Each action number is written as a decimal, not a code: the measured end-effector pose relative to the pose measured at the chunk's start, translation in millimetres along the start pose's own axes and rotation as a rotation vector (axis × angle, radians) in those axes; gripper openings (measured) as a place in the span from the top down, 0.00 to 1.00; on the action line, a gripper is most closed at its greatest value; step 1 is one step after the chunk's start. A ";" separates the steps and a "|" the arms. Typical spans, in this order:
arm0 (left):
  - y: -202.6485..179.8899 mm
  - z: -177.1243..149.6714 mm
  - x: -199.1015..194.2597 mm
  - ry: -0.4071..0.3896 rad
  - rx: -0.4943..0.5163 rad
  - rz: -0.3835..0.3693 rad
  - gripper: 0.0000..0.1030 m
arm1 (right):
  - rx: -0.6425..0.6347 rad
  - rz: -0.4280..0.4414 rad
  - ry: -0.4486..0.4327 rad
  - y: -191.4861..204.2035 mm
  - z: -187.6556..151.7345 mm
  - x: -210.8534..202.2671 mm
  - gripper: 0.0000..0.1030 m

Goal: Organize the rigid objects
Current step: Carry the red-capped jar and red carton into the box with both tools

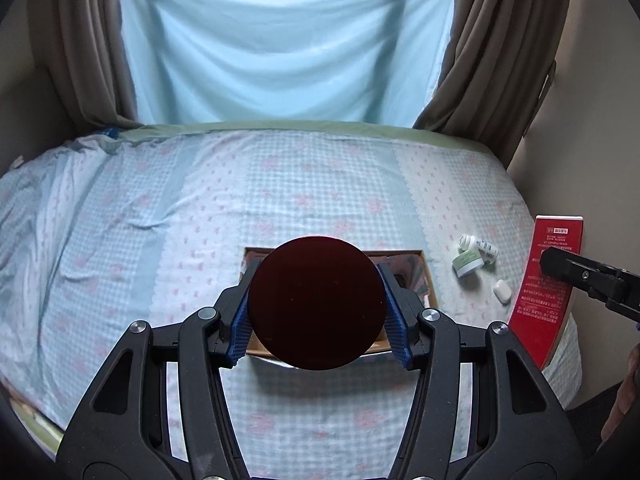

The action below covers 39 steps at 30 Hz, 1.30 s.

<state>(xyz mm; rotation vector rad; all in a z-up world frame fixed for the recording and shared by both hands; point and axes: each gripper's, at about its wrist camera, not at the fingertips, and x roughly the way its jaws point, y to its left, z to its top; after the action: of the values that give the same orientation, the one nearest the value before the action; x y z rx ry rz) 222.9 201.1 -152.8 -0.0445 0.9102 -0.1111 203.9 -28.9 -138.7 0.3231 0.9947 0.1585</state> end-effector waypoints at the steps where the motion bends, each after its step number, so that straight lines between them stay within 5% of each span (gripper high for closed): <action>1: 8.8 0.2 5.9 0.012 0.001 -0.003 0.50 | 0.012 0.000 0.004 6.9 -0.7 5.8 0.61; 15: 71.0 -10.9 107.8 0.177 -0.029 -0.003 0.50 | -0.001 -0.026 0.136 42.9 -1.3 115.4 0.61; 29: 57.7 -58.0 233.0 0.366 0.047 0.006 0.50 | -0.030 -0.025 0.325 10.1 -17.1 248.9 0.61; 39: 40.2 -81.2 260.0 0.413 0.178 0.001 0.49 | -0.019 0.017 0.457 2.0 -26.1 307.6 0.61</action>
<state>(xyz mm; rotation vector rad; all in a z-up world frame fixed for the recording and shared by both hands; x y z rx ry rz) 320.0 211.9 -410.3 0.1497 1.3087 -0.2054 347.5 63.3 -395.9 0.2834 1.4412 0.2645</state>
